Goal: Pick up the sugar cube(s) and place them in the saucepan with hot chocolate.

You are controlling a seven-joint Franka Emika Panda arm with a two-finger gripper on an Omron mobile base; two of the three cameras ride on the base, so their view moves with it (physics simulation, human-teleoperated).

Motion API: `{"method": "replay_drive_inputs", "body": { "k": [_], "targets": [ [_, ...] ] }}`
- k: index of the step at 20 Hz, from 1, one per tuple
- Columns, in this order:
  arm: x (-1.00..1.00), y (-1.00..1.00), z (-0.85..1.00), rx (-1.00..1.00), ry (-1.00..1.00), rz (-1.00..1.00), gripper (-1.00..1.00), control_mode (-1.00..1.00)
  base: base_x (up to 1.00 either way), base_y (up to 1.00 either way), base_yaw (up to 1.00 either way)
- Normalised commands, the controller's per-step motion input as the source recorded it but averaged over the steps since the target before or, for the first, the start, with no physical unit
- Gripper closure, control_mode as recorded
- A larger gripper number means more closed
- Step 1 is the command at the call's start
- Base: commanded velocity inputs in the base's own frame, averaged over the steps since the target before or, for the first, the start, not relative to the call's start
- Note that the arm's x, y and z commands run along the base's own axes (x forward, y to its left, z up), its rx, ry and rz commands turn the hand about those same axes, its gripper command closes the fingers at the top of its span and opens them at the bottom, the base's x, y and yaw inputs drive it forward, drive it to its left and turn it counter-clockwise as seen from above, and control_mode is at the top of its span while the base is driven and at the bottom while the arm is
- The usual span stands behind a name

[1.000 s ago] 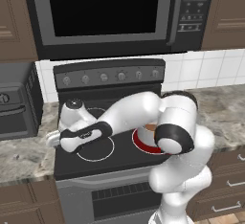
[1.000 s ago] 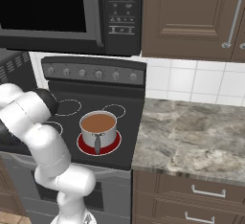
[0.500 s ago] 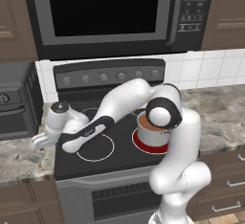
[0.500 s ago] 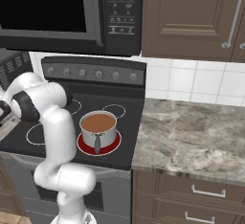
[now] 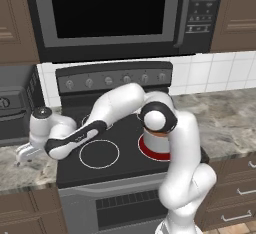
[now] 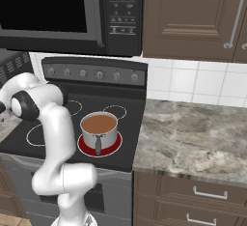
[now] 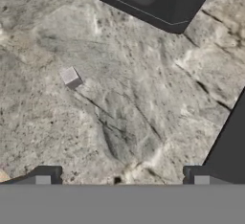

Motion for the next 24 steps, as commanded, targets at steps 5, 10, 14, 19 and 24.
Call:
{"method": "replay_drive_inputs", "body": {
  "k": [5, 10, 14, 19, 24],
  "targets": [
    [0.0, 0.38, 0.04, -0.03, 0.02, 0.08, -1.0, -1.0, 0.0, 0.0, 0.0],
    [0.0, 0.26, -0.01, 0.0, 0.02, 0.09, -1.0, -1.0, 0.0, 0.0, 0.0],
    [0.0, 0.25, -0.23, 0.0, 0.0, 0.08, -1.0, -1.0, 0.0, 0.0, 0.0],
    [0.02, 0.08, -0.28, 0.0, 0.0, 0.05, -1.0, -1.0, 0.0, 0.0, 0.0],
    [0.21, 0.14, -0.04, 0.0, 0.0, 0.04, -1.0, -1.0, 0.0, 0.0, 0.0]
  ]
}}
